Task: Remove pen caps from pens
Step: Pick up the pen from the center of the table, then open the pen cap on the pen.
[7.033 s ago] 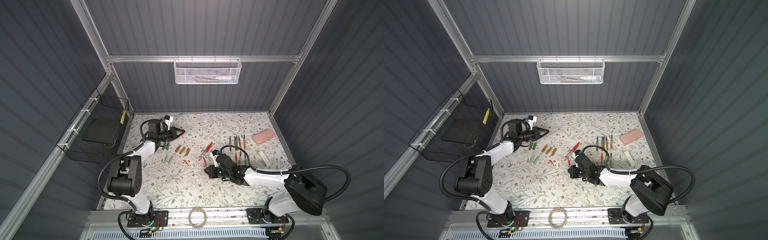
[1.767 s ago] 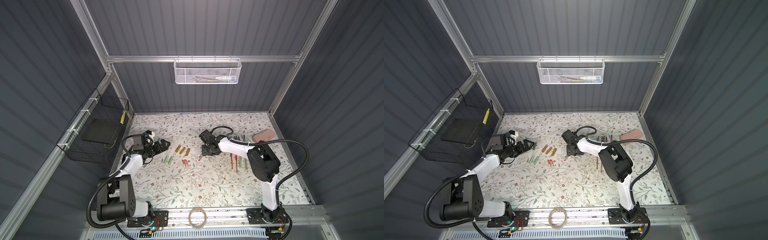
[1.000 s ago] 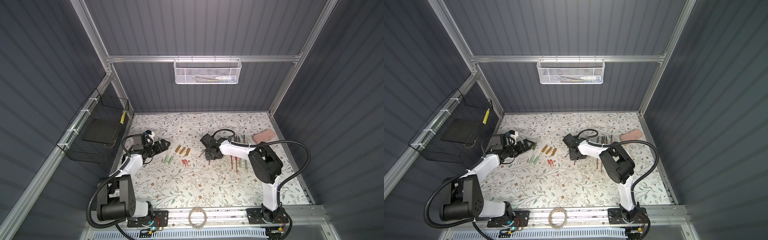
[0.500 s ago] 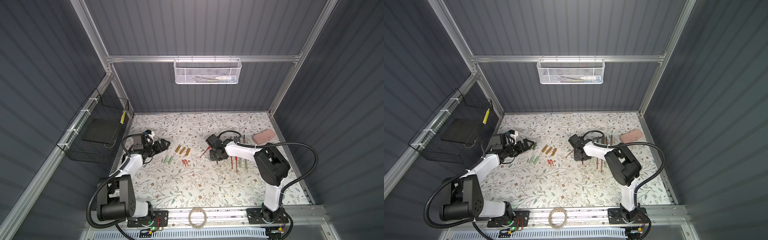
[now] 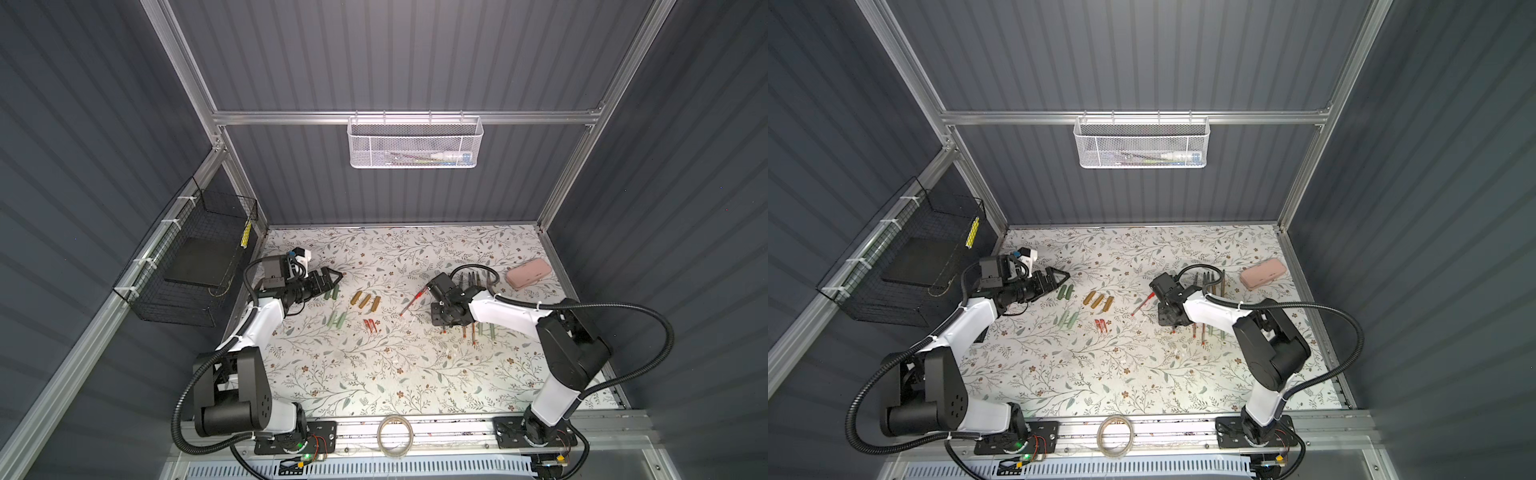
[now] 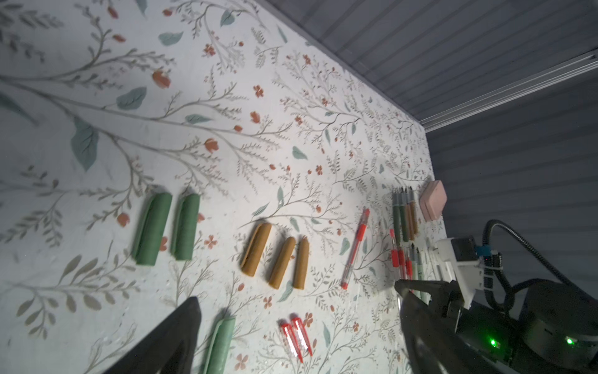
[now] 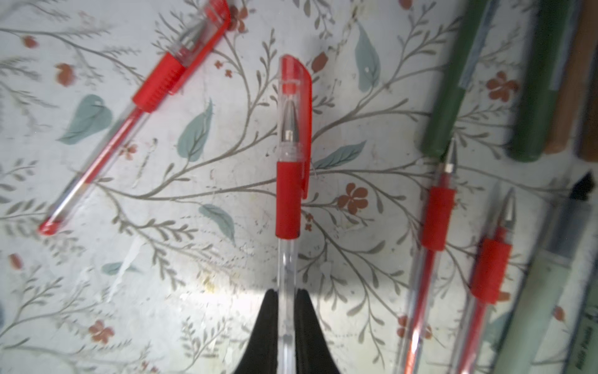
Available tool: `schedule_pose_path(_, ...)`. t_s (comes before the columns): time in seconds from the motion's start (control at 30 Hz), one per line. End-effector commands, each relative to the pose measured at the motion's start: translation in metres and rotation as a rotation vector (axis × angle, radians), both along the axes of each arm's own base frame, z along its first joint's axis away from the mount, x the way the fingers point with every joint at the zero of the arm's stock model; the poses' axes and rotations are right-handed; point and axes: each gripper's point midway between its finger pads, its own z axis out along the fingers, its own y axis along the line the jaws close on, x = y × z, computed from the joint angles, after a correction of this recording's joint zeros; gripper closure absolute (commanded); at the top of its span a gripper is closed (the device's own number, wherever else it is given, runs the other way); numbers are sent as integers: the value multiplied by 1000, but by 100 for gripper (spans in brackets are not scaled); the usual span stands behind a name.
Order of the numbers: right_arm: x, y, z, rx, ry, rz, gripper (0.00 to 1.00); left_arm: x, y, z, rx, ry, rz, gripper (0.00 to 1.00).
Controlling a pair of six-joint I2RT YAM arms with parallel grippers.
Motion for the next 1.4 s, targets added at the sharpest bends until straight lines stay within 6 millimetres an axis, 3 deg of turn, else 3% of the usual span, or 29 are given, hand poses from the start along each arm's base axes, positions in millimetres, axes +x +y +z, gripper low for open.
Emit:
schedule_pose_path(0.0, 8, 9, 35, 87, -107, 34, 100, 3, -30, 22, -25, -29, -120, 4)
schedule_pose_path(0.13, 5, 19, 68, 204, -204, 79, 100, 10, -69, 40, -44, -72, -228, 4)
schedule_pose_path(0.33, -2, 36, 107, 378, -316, 108, 100, 10, -119, 45, -139, -70, -330, 7)
schedule_pose_path(0.57, -14, 64, 128, 479, -382, 186, 100, -7, -139, 30, -180, -55, -377, 12)
schedule_pose_path(0.87, -17, 104, 131, 568, -382, 248, 100, -22, -169, 26, -278, -46, -457, 25)
schedule_pose_path(1.17, -17, 137, 123, 577, -328, 301, 100, -19, -178, 20, -275, -20, -452, 35)
schedule_pose_path(1.37, -16, 149, 117, 558, -298, 329, 100, -17, -180, 13, -264, -2, -435, 46)
